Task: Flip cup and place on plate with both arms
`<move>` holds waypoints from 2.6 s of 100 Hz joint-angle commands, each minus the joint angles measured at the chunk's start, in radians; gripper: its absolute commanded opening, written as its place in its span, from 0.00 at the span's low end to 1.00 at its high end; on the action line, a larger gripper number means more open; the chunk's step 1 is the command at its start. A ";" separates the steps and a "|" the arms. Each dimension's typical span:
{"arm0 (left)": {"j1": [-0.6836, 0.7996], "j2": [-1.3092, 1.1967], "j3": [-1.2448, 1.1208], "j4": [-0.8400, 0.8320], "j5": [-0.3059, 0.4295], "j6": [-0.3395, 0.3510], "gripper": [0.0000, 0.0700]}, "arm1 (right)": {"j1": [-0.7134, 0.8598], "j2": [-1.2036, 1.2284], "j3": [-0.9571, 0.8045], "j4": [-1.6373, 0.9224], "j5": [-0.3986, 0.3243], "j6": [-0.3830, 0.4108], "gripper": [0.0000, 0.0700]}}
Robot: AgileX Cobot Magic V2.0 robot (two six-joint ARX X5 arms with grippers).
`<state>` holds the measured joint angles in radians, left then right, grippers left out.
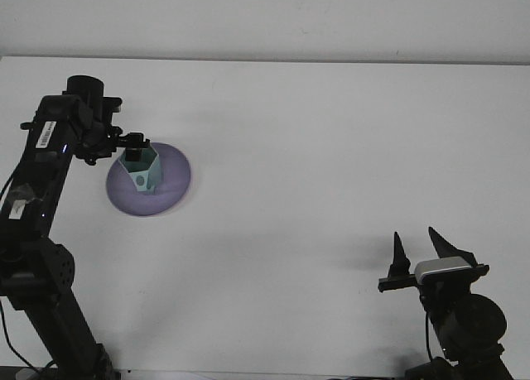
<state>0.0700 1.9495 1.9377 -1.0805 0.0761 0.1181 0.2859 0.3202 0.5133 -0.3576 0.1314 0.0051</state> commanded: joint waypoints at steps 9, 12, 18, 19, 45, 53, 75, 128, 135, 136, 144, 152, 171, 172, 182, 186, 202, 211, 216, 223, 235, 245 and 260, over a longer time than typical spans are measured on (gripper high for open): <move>0.010 -0.095 0.037 -0.020 0.000 -0.007 0.61 | 0.001 0.002 0.006 0.003 0.000 0.014 0.59; 0.011 -0.122 0.037 -0.024 0.000 -0.009 0.60 | 0.001 0.002 0.006 0.003 0.000 0.014 0.59; 0.015 -0.181 0.036 -0.027 0.000 -0.026 0.60 | 0.001 0.002 0.006 0.003 0.000 0.014 0.59; 0.016 -0.192 0.036 -0.027 0.000 -0.029 0.59 | 0.001 0.002 0.006 0.003 0.000 0.014 0.59; 0.023 -0.483 0.030 -0.059 0.003 -0.031 0.02 | 0.001 0.002 0.006 -0.003 0.001 0.014 0.59; 0.023 -0.588 -0.018 -0.038 0.003 -0.028 0.02 | 0.001 0.002 0.006 -0.003 0.001 0.014 0.59; 0.022 -0.956 -0.447 0.257 0.003 -0.003 0.02 | 0.001 0.002 0.006 -0.001 0.000 0.014 0.23; 0.021 -1.760 -1.440 0.868 0.031 -0.137 0.02 | 0.000 0.001 0.006 0.068 0.008 -0.029 0.00; 0.021 -1.795 -1.440 0.872 -0.023 -0.158 0.02 | 0.000 0.001 0.006 0.073 0.008 -0.029 0.00; 0.021 -1.797 -1.440 0.872 -0.027 -0.158 0.02 | 0.000 0.001 0.006 0.073 0.008 -0.029 0.00; 0.021 -1.801 -1.440 0.869 -0.031 -0.161 0.02 | 0.001 0.001 0.006 0.062 0.007 -0.020 0.00; 0.021 -1.800 -1.440 0.869 -0.031 -0.164 0.02 | 0.001 0.001 0.006 0.069 0.005 -0.021 0.00; 0.021 -1.804 -1.440 0.872 -0.031 -0.164 0.02 | 0.001 0.001 0.006 0.074 0.007 -0.021 0.00; 0.021 -1.804 -1.440 0.872 -0.031 -0.164 0.02 | 0.001 0.001 0.006 0.073 0.007 -0.021 0.00; 0.021 -1.804 -1.440 0.872 -0.031 -0.164 0.02 | 0.001 0.001 0.006 0.074 0.000 -0.021 0.00; 0.021 -1.804 -1.440 0.872 -0.031 -0.164 0.02 | 0.001 0.001 0.006 0.074 0.001 -0.021 0.00; 0.021 -1.804 -1.440 0.872 -0.031 -0.164 0.02 | 0.001 0.001 0.006 0.074 0.001 -0.021 0.00; 0.021 -1.807 -1.442 0.872 -0.031 -0.164 0.02 | 0.001 0.001 0.006 0.074 0.001 -0.021 0.00; 0.020 -1.814 -1.442 0.869 -0.031 -0.164 0.02 | 0.001 0.001 0.006 0.074 0.001 -0.021 0.00; 0.010 -1.824 -1.463 0.896 -0.032 -0.164 0.02 | 0.001 0.001 0.006 0.074 0.001 -0.021 0.00; -0.050 -1.889 -1.600 1.028 -0.051 -0.095 0.02 | 0.001 0.001 0.006 0.074 0.000 -0.021 0.00; -0.084 -1.942 -1.734 1.112 -0.051 -0.082 0.02 | 0.001 0.001 0.006 0.074 0.001 -0.021 0.00; -0.087 -1.946 -1.851 1.177 -0.051 -0.105 0.02 | 0.001 0.001 0.006 0.074 0.001 -0.021 0.00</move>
<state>-0.0162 0.0063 0.0978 0.0525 0.0280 0.0093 0.2859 0.3202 0.5133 -0.2970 0.1314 -0.0128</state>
